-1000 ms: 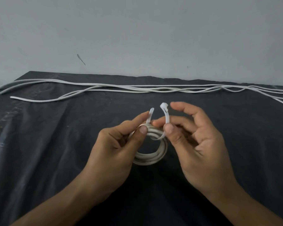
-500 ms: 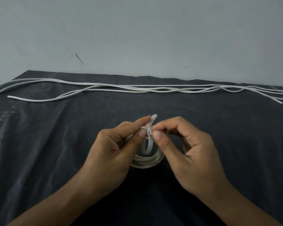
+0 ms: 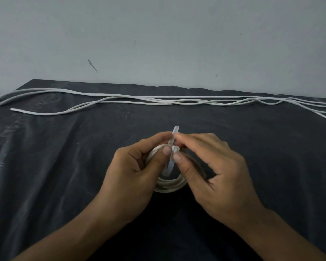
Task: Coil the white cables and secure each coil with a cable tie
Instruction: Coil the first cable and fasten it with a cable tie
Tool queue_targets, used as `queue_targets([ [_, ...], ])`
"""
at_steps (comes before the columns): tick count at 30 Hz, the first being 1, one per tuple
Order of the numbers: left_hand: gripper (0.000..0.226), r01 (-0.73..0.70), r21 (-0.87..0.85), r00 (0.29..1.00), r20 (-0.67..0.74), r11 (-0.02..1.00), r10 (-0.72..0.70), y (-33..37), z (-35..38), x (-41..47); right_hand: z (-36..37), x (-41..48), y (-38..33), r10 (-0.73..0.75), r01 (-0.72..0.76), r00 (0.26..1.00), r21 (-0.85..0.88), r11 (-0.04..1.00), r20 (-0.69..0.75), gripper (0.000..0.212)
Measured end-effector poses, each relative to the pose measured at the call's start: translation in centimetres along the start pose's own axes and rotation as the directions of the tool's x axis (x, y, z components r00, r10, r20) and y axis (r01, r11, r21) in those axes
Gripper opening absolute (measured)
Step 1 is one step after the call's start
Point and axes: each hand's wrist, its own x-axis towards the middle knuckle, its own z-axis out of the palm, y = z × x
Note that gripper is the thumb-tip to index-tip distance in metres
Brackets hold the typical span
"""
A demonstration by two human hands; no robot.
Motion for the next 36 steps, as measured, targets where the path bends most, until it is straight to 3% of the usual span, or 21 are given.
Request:
queue_targets([
  [3, 0.03, 0.01, 0.038, 1.0, -0.029, 0.999, -0.009, 0.0, 0.0, -0.2, -0.4, 0.2, 0.0, 0.055, -0.059, 0.996, 0.067, 0.996, 0.066, 0.02],
  [6, 0.03, -0.002, 0.085, 1.0, -0.016, 0.996, 0.003, 0.2, 0.2, -0.3, -0.9, 0.4, -0.3, 0.188, -0.208, 0.977, 0.241, 0.948, 0.104, 0.01],
  [9, 0.031, -0.012, 0.108, 1.0, -0.022, 0.994, 0.015, 0.3, 0.3, -0.2, -1.3, 0.9, -0.6, 0.31, -0.306, 0.948, 0.449, 0.839, 0.065, 0.011],
  [11, 0.032, -0.012, 0.13, 1.0, -0.019, 0.991, 0.015, 0.4, 0.3, -0.2, -1.6, 1.1, -0.5, 0.349, -0.316, 0.937, 0.493, 0.811, 0.026, 0.011],
  [19, 0.032, -0.057, 0.208, 0.997, 0.06, 0.976, 0.046, 1.0, 0.4, -0.3, -1.7, 1.1, -0.4, 0.319, -0.291, 0.948, 0.382, 0.877, -0.012, 0.015],
  [25, 0.028, -0.073, 0.227, 0.995, 0.09, 0.971, 0.053, 1.0, 0.2, -0.2, -1.9, 0.8, -0.2, 0.312, -0.319, 0.947, 0.297, 0.9, 0.073, 0.014],
  [31, 0.029, -0.073, 0.225, 0.994, 0.096, 0.972, 0.052, 0.8, 0.1, -0.2, -1.8, 1.0, 0.2, 0.356, -0.39, 0.92, 0.307, 0.868, 0.163, 0.013],
  [36, 0.031, -0.044, 0.193, 0.994, 0.102, 0.98, 0.024, 0.8, -0.1, 0.1, -1.9, 1.3, 0.3, 0.313, -0.337, 0.942, 0.347, 0.875, 0.123, 0.015],
])
